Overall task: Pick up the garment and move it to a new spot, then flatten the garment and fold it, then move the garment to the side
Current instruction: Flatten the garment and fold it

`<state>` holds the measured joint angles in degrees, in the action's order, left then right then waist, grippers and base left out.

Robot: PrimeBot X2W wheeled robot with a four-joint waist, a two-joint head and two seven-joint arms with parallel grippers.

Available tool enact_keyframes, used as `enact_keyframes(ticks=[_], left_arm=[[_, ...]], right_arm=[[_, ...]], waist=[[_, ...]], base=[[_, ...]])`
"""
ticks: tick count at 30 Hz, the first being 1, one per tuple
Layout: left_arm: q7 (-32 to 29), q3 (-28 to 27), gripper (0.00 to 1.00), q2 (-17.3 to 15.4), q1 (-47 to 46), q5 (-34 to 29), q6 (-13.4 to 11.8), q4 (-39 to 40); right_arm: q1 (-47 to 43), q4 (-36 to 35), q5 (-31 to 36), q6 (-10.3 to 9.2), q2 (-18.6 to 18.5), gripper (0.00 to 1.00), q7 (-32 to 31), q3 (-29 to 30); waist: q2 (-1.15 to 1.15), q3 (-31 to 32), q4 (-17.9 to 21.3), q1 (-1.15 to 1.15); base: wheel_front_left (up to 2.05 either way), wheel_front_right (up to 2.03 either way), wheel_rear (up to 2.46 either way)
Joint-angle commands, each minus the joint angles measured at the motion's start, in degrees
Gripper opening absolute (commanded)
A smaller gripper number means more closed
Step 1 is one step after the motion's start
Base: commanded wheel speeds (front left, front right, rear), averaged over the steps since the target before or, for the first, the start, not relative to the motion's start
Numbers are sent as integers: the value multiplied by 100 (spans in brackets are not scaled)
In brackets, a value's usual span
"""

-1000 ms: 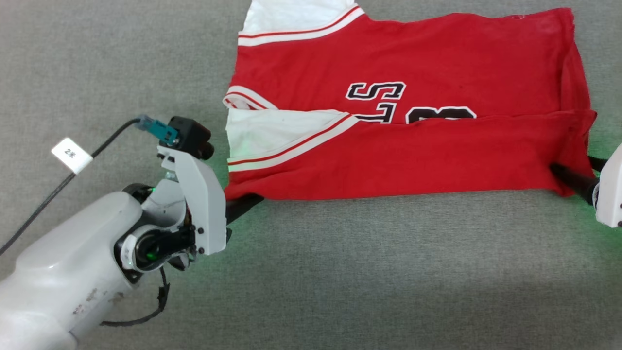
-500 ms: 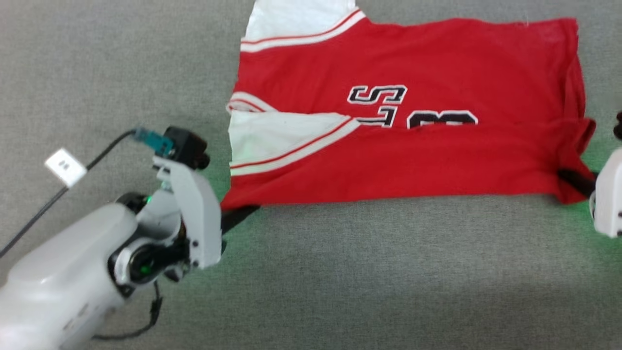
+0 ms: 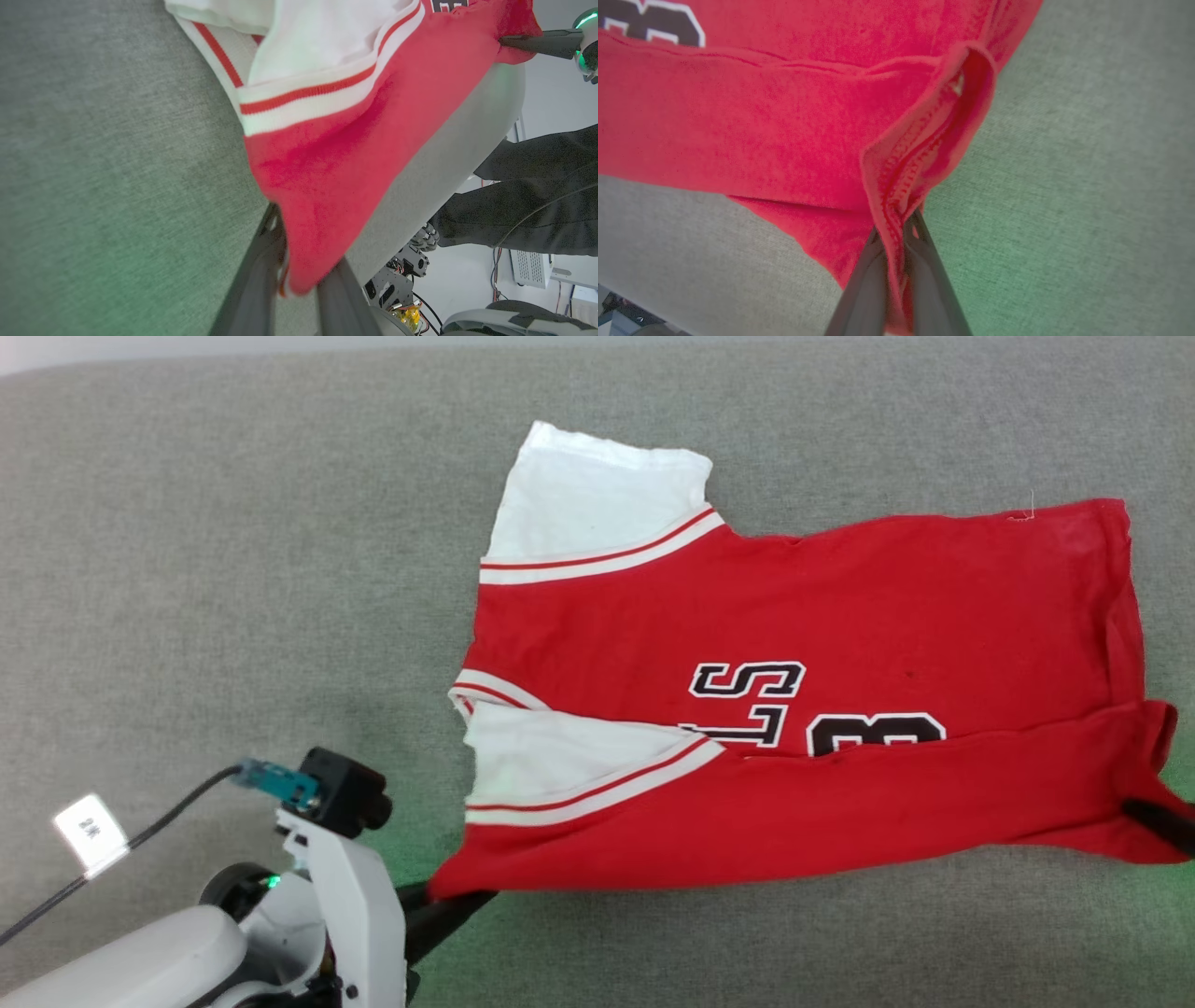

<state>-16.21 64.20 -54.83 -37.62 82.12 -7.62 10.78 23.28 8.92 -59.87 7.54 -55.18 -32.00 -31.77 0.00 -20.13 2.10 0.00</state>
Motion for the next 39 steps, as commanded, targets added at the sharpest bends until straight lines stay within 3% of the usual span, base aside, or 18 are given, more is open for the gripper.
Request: enact_keyframes(ticks=[1,2,10,14,19,22,26,32,35,39], left_arm=[[77,-39,100,-63,74,-5,-69,57],[149,-64,100,-68,109,-2,-102,110],[1032,-482,100,-397,421,131,-350,613],[1700,-855,100,-458,425,76,-557,493],[2411,-1266,100,-56,136,-23,-636,-86],[2568,-1328,100,197,-266,-355,-500,-677],[2362,-1324,100,625,-1040,-558,-2,-1534],[1429,-1081,100,1169,-2300,-821,540,-3130],[630,-889,100,1375,-2815,-787,692,-3888],[-536,-671,100,1581,-3426,-703,664,-4779]], right_arm=[[-132,-26,78,-11,-53,91,111,137],[-203,-79,100,-11,-44,100,209,226],[-641,-413,622,-10,217,100,1260,1218],[-638,-563,1267,-10,716,100,2235,1786],[-417,-490,1942,-10,1583,100,3256,2248],[-276,-470,2157,-10,1994,100,3592,2360],[-155,-452,2270,-10,2424,100,3874,2518],[-26,-401,2237,-10,2888,100,4089,2610],[10,-350,2206,-10,2996,100,4126,2520],[47,-295,2133,-10,3052,100,4164,2419]], waist=[[0,14,-17,0],[0,21,-21,0],[0,120,-15,0],[0,146,27,0],[0,96,207,0],[0,38,384,0],[0,-94,667,0],[0,-311,1173,0],[0,-431,1376,0],[0,-586,1603,0]], base=[[0,0,0],[0,0,0],[0,0,0],[0,0,0],[0,0,0],[0,0,0],[0,0,0],[0,0,0],[0,0,0],[0,0,0]])
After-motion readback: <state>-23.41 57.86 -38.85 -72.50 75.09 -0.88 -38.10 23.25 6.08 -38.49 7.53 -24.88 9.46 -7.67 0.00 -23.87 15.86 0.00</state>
